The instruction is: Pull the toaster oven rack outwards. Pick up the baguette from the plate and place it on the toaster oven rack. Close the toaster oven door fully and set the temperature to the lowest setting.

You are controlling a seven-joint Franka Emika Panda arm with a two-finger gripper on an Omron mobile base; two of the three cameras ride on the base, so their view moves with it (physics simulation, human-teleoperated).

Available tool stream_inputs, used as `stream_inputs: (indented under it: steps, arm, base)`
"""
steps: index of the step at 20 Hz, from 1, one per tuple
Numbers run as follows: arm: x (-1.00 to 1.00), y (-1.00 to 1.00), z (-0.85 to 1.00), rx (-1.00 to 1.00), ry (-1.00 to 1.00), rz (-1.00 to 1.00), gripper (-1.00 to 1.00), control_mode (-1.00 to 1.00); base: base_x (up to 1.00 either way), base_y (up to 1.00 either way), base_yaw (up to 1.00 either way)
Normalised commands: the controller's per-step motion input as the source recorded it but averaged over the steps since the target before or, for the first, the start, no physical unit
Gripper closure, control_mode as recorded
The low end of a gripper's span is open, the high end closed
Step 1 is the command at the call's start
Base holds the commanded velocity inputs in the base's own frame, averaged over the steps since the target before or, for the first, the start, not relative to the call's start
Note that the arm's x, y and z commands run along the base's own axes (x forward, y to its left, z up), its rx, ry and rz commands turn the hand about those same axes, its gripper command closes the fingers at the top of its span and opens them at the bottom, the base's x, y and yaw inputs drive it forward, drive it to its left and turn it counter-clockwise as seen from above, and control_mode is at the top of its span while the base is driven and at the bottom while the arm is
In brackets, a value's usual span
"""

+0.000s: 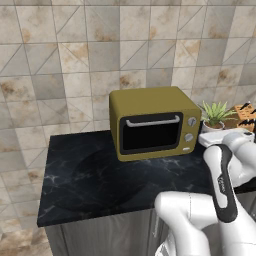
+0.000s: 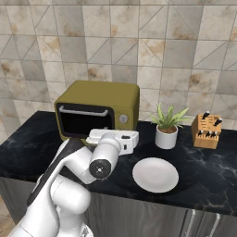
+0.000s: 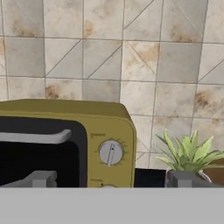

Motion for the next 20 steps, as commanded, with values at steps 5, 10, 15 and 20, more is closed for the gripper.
stream_inputs:
  steps: [5, 10, 15, 20]
  arm:
    - [0.29, 0.0, -0.13, 0.02, -0.01, 0.0, -1.0, -1.0]
    - [0.28, 0.0, -0.08, 0.0, -0.03, 0.0, -1.0, -1.0]
    - [0.32, 0.0, -0.01, 0.0, -0.04, 0.0, -1.0, -1.0]
    - [0.28, 0.0, -0.06, 0.0, -0.06, 0.0, -1.0, -1.0]
  base:
    - [0.0, 0.0, 0.0]
    - [0.0, 0.0, 0.0]
    - [0.0, 0.0, 0.0]
    - [0.0, 0.0, 0.0]
